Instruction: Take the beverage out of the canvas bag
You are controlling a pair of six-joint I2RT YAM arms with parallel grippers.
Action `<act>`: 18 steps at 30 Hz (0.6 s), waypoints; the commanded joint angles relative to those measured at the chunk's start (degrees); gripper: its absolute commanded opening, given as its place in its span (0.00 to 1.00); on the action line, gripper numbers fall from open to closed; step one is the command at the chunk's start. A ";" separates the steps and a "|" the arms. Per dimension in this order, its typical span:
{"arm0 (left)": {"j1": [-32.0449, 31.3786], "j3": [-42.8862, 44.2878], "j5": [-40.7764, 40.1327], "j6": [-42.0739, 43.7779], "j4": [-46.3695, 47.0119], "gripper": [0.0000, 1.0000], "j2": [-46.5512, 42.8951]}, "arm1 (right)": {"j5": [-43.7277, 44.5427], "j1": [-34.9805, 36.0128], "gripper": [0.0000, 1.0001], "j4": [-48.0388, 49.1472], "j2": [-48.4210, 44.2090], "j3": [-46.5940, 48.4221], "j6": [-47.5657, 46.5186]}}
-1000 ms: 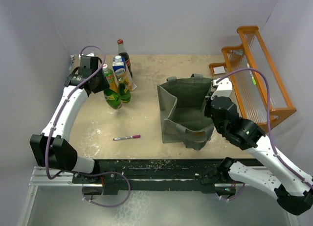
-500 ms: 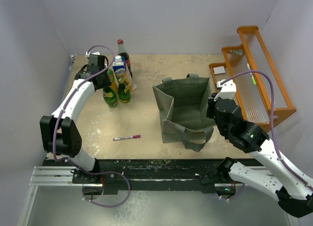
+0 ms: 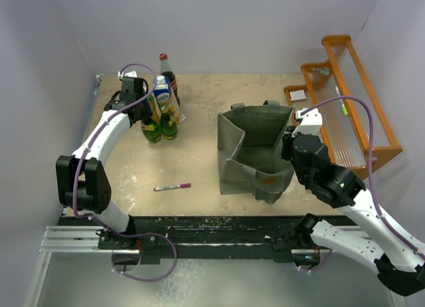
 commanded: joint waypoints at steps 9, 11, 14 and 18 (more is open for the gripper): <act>0.08 0.81 1.52 0.91 1.69 0.61 -2.33 | -0.39 -0.19 0.36 0.96 -0.44 2.18 0.90; 0.16 1.31 2.02 1.19 0.60 0.70 -2.83 | -0.69 -0.20 0.43 0.59 -0.28 2.63 0.67; 0.21 3.03 3.47 1.61 -2.61 0.77 -3.66 | -0.89 -0.21 0.52 -0.78 0.28 4.07 0.69; 0.17 3.85 5.46 0.49 -5.39 0.98 -7.44 | -1.24 -0.22 0.64 -4.82 1.68 7.34 2.94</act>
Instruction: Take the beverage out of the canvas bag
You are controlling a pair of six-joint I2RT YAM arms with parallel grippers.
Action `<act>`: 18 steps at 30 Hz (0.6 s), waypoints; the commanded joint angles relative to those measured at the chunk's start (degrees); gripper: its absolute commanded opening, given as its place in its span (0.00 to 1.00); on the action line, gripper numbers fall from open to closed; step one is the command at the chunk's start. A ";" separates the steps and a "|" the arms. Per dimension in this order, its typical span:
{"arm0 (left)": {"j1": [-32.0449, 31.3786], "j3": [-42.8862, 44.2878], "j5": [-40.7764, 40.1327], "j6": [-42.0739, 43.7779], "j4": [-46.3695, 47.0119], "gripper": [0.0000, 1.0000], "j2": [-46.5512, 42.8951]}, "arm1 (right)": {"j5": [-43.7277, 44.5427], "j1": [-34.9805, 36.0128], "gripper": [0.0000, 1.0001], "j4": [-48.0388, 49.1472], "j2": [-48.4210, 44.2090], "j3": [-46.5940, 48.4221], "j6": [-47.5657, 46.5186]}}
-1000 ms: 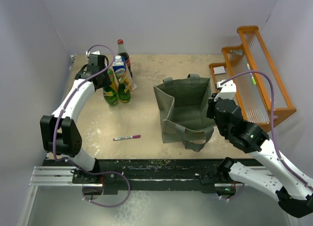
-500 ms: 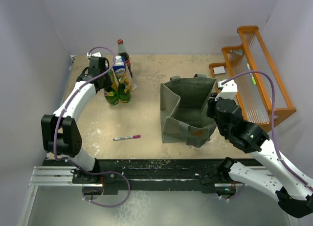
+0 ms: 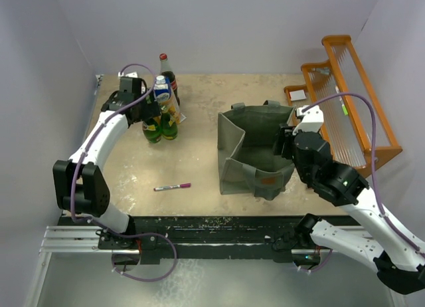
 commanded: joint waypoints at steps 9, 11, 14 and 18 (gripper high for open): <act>-0.29 6.28 22.77 -0.19 -6.91 0.99 -21.28 | -6.03 -0.22 1.00 -14.90 1.46 16.63 6.86; -0.80 8.25 26.34 0.05 -8.58 0.99 -25.01 | -6.06 -0.20 1.00 -17.04 1.42 20.61 6.32; -0.89 13.37 27.72 0.90 -12.12 0.99 -29.82 | -6.38 -0.17 1.00 -21.18 1.87 26.83 6.85; -0.89 23.27 28.51 5.38 -17.60 0.99 -32.22 | -7.10 -0.22 1.00 -25.00 2.03 35.84 6.14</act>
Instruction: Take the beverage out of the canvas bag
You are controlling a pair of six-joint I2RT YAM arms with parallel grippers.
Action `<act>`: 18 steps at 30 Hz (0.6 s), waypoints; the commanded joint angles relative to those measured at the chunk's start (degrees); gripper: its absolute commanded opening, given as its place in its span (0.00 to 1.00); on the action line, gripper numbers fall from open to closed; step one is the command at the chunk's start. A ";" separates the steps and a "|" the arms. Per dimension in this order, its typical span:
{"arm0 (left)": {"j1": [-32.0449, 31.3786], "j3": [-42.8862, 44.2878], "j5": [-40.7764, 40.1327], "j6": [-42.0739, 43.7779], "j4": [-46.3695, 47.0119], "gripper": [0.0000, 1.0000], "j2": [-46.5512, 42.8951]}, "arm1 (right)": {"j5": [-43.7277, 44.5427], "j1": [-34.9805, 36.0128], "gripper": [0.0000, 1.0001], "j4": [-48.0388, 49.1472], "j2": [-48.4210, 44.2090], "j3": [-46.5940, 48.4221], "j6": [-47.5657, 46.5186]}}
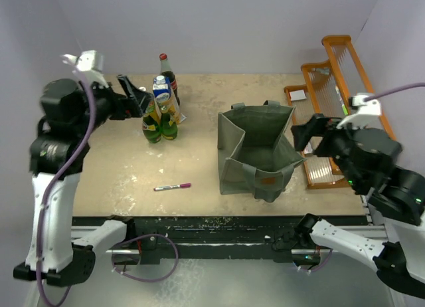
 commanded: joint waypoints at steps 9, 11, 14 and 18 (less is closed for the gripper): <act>-0.10 22.91 0.80 5.71 -11.08 0.99 -7.28 | -1.22 -0.17 1.00 -8.79 -1.51 19.16 -1.11; -0.10 24.11 -0.55 5.90 -12.07 0.99 -8.39 | -0.13 -0.20 1.00 -9.58 -1.39 19.87 0.23; -0.08 27.59 -2.79 6.58 -15.34 0.99 -8.37 | 2.62 -0.20 1.00 -10.27 -1.17 19.70 2.11; -0.10 31.52 -4.59 8.22 -19.27 0.99 -7.54 | 5.14 -0.20 1.00 -9.84 -0.93 19.05 1.77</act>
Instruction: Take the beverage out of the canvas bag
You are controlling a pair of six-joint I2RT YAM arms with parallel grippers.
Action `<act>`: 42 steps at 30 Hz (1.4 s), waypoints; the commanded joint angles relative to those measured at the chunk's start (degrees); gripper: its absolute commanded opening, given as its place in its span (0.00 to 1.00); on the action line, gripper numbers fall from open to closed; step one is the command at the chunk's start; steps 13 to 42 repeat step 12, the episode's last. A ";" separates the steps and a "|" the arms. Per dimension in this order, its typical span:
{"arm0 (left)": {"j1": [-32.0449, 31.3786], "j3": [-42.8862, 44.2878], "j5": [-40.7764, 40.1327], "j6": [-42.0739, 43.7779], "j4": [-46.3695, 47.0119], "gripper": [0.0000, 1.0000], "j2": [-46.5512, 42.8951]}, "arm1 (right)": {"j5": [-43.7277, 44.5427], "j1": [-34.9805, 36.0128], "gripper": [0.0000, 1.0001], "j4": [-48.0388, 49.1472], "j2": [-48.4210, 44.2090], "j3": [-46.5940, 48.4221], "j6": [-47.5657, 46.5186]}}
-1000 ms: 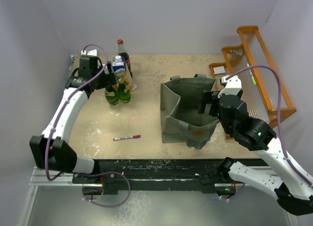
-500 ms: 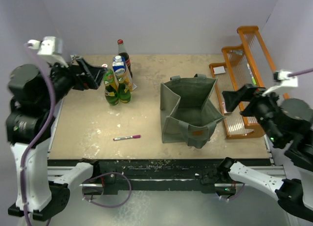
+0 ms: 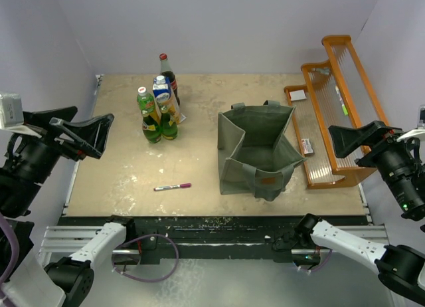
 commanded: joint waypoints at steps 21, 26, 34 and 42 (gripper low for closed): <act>-0.08 1.73 -5.28 4.27 -5.63 0.99 0.24 | 4.61 -0.14 1.00 1.27 0.56 -1.62 -3.82; -0.08 1.73 -5.28 4.27 -5.63 0.99 0.24 | 4.61 -0.14 1.00 1.27 0.56 -1.62 -3.82; -0.08 1.73 -5.28 4.27 -5.63 0.99 0.24 | 4.61 -0.14 1.00 1.27 0.56 -1.62 -3.82; -0.08 1.73 -5.28 4.27 -5.63 0.99 0.24 | 4.61 -0.14 1.00 1.27 0.56 -1.62 -3.82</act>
